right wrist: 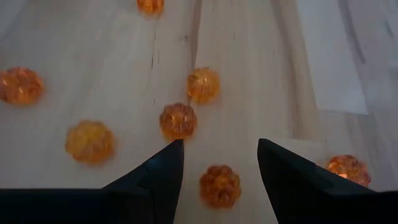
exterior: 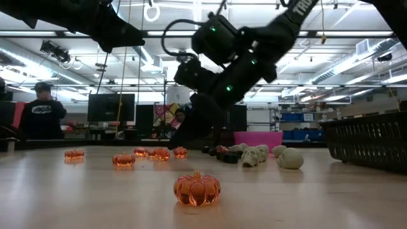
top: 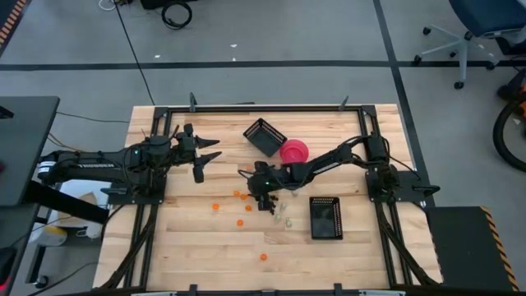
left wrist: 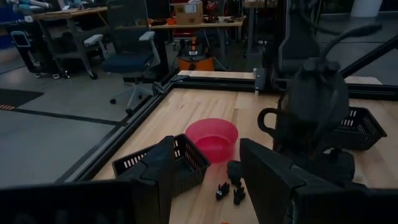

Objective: Sort Halloween decoration
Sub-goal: Put the orange pumpkin toy into the top black bin

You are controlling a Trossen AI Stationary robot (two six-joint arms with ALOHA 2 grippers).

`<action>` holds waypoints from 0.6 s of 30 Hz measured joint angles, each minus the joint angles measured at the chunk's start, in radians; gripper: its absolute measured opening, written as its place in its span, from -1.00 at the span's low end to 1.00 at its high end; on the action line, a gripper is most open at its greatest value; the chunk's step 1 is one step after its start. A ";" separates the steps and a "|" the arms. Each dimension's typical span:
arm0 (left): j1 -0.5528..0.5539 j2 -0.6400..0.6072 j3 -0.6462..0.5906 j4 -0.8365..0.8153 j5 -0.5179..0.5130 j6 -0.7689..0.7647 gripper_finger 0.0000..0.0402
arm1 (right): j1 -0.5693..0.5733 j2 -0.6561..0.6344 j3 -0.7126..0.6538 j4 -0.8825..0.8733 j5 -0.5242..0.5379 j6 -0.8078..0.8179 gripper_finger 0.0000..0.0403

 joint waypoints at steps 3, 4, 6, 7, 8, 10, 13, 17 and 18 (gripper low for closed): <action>0.000 0.000 0.000 0.000 0.000 0.000 -0.23 | -0.001 0.000 -0.076 0.167 -0.021 -0.009 0.04; 0.000 0.000 0.000 0.000 0.000 0.000 -0.23 | -0.002 0.000 -0.103 0.214 -0.025 -0.009 0.04; 0.000 0.000 0.000 0.000 0.000 0.001 -0.23 | -0.010 0.000 -0.154 0.320 -0.039 -0.008 0.04; 0.000 0.000 0.000 0.000 0.000 0.002 -0.23 | -0.015 0.000 -0.174 0.365 -0.052 -0.003 0.04; 0.000 0.000 0.000 0.000 0.000 0.003 -0.23 | -0.022 0.000 -0.193 0.407 -0.066 0.006 0.04; 0.000 0.000 0.000 0.001 0.000 0.003 -0.23 | -0.031 0.003 -0.218 0.444 -0.082 0.020 0.04; 0.000 0.000 0.000 0.008 0.000 0.003 -0.23 | -0.033 0.005 -0.234 0.443 -0.082 0.024 0.04; 0.000 0.000 0.000 0.018 0.000 0.003 -0.23 | -0.030 0.005 -0.238 0.446 -0.082 0.024 0.04; 0.000 0.000 0.000 0.018 0.000 0.003 -0.23 | -0.031 0.007 -0.238 0.449 -0.081 0.021 0.04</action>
